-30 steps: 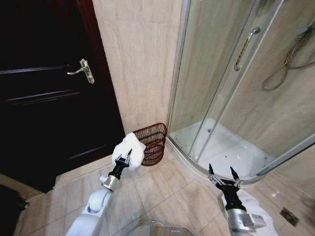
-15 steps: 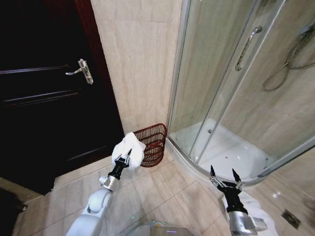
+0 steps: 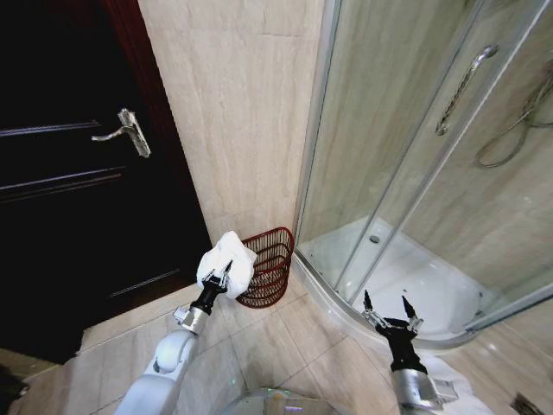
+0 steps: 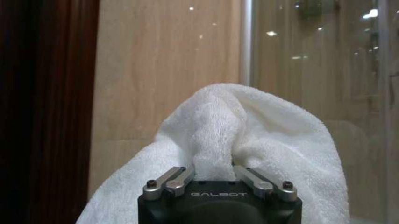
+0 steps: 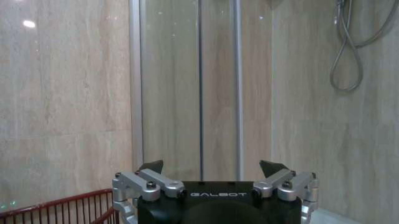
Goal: Discard the used towel into the hamper.
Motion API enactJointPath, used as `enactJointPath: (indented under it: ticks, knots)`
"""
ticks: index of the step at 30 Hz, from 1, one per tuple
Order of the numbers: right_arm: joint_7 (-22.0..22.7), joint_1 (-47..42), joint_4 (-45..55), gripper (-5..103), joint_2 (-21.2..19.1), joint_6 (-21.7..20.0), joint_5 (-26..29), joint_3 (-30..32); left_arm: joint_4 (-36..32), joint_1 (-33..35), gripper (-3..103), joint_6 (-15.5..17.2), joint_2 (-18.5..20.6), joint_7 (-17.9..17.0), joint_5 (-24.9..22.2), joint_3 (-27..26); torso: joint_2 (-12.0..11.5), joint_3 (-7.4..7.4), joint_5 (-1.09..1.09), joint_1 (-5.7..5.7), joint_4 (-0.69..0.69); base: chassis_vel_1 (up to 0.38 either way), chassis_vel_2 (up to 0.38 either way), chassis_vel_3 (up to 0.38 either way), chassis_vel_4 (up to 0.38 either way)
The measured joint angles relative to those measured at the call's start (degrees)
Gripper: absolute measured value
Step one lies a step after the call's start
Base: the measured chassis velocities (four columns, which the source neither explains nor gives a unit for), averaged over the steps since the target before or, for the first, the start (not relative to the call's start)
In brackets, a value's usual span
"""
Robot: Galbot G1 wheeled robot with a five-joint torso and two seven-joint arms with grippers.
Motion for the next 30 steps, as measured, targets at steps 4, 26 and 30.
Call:
enactJointPath:
  ticks: [4,26,30]
  knots:
    - [0.1,0.0,-0.1,100,-0.1,0.0,0.2,0.7,0.2,-4.2,11,3.0,0.5,0.6,0.2,2.2,0.0,0.03,0.00,0.02,0.01,0.000,0.000,0.000,0.000]
    - [0.5,1.3,-0.1,100,-0.6,-1.5,4.0,3.4,33.0,-50.1,11,4.5,-3.6,-3.8,-0.5,27.5,0.1,0.11,0.02,0.10,-0.01,0.000,0.000,0.000,0.000]
    - [0.5,1.0,-0.3,100,-0.9,-0.9,5.0,3.6,37.0,-51.2,11,4.1,-4.7,-5.3,4.1,26.5,0.1,0.12,0.01,0.10,-0.01,0.000,0.000,0.000,0.000]
